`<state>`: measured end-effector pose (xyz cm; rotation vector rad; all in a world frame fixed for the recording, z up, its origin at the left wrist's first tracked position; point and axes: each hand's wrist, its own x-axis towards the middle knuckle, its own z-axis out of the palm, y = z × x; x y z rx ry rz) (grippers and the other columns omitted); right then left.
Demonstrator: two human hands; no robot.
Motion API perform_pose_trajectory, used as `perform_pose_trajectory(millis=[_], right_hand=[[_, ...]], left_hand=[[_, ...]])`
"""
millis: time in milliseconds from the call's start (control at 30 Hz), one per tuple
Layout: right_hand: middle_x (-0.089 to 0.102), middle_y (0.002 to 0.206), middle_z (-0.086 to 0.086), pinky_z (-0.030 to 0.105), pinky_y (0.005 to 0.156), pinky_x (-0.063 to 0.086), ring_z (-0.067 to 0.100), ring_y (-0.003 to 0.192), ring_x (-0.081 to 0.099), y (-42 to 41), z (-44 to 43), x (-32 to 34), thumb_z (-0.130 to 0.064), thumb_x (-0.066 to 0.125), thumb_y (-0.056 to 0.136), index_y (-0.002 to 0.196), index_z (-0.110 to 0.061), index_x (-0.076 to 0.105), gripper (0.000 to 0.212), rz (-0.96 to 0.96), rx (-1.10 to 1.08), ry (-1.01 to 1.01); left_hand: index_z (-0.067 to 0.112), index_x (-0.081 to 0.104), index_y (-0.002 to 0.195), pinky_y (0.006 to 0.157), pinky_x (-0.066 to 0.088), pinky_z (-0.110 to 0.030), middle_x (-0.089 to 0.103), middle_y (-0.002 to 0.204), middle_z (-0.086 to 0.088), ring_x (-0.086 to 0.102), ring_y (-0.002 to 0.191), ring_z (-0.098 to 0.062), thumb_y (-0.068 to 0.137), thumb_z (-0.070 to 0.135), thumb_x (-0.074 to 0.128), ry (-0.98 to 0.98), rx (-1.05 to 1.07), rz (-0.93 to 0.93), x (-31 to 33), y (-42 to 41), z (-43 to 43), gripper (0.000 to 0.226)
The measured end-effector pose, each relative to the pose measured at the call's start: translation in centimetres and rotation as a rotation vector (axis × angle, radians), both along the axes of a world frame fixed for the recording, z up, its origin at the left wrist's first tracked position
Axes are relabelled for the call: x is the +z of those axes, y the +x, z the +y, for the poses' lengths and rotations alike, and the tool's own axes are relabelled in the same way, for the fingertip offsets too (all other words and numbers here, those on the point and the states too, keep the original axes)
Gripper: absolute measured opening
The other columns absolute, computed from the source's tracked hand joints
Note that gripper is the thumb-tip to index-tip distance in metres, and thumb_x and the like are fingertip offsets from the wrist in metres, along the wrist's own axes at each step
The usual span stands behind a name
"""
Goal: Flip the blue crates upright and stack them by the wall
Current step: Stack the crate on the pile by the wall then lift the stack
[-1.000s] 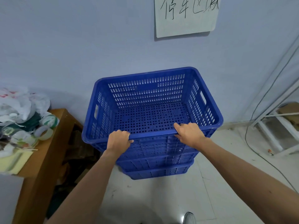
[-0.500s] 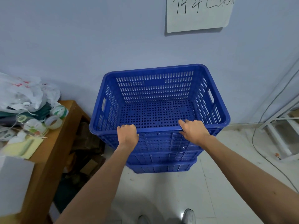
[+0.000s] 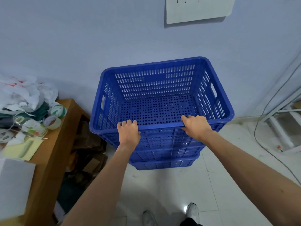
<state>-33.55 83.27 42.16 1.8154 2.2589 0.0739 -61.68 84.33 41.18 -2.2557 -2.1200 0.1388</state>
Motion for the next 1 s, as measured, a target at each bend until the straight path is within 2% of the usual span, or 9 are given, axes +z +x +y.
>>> perform_pose_trajectory(millis=[200, 400, 600, 733, 833, 933, 1000], right_hand=[[0.05, 0.077, 0.003, 0.029, 0.042, 0.02, 0.018, 0.047, 0.033, 0.0, -0.4, -0.4, -0.04, 0.054, 0.096, 0.119, -0.016, 0.044, 0.034, 0.009, -0.013, 0.001], [0.049, 0.08, 0.004, 0.03, 0.041, 0.018, 0.018, 0.047, 0.031, 0.2, -0.3, -0.7, -0.036, 0.054, 0.097, 0.123, -0.014, 0.042, 0.036, 0.04, 0.003, 0.008], [0.049, 0.078, 0.004, 0.029, 0.04, 0.021, 0.018, 0.046, 0.033, 0.5, -0.4, -0.8, -0.031, 0.057, 0.094, 0.115, -0.015, 0.044, 0.03, 0.052, 0.015, -0.009], [0.052, 0.08, 0.005, 0.029, 0.041, 0.02, 0.02, 0.048, 0.036, 0.8, -0.3, -0.7, -0.034, 0.053, 0.097, 0.122, -0.014, 0.043, 0.034, 0.069, 0.052, -0.001], [0.056, 0.088, 0.006, 0.031, 0.044, 0.027, 0.025, 0.056, 0.043, 1.3, -0.2, -0.3, -0.038, 0.051, 0.098, 0.134, -0.014, 0.038, 0.044, 0.085, 0.094, -0.016], [0.053, 0.09, 0.005, 0.034, 0.051, 0.036, 0.025, 0.059, 0.046, 2.0, -0.1, 0.1, -0.042, 0.049, 0.098, 0.128, -0.015, 0.04, 0.041, 0.136, 0.131, -0.04], [0.055, 0.1, 0.007, 0.035, 0.054, 0.037, 0.026, 0.067, 0.05, 2.3, -0.2, 0.4, -0.043, 0.048, 0.098, 0.127, -0.014, 0.041, 0.042, 0.165, 0.154, -0.044]], left_hand=[[0.017, 0.057, 0.111, 0.099, 0.038, -0.044, 0.061, 0.111, -0.006, 0.057, 0.108, -0.028, 0.09, 0.038, 0.063, -0.04, 0.001, 0.015, 0.3, 0.1, -0.1, 0.03], [0.017, 0.058, 0.107, 0.096, 0.04, -0.044, 0.061, 0.105, -0.005, 0.057, 0.103, -0.028, 0.09, 0.039, 0.063, -0.072, 0.008, 0.013, 1.0, 0.2, 0.1, 0.028], [0.019, 0.06, 0.101, 0.09, 0.041, -0.045, 0.059, 0.096, -0.005, 0.057, 0.095, -0.03, 0.089, 0.038, 0.064, -0.098, 0.049, 0.013, 1.1, 0.5, 0.2, 0.023], [0.017, 0.057, 0.107, 0.092, 0.04, -0.046, 0.057, 0.102, -0.009, 0.056, 0.098, -0.033, 0.09, 0.035, 0.062, -0.104, 0.067, 0.005, 1.5, 0.9, -0.4, 0.025], [0.013, 0.052, 0.112, 0.096, 0.04, -0.045, 0.056, 0.108, -0.012, 0.055, 0.103, -0.034, 0.088, 0.033, 0.064, -0.121, 0.051, 0.014, 1.9, 1.2, -1.0, 0.033], [0.008, 0.046, 0.116, 0.101, 0.039, -0.046, 0.053, 0.113, -0.014, 0.052, 0.108, -0.035, 0.081, 0.031, 0.071, -0.113, -0.003, 0.074, 2.0, 1.2, -2.0, 0.048], [0.007, 0.041, 0.122, 0.107, 0.035, -0.048, 0.05, 0.119, -0.015, 0.049, 0.113, -0.036, 0.077, 0.03, 0.073, -0.106, -0.06, 0.128, 2.0, 1.0, -2.8, 0.059]])
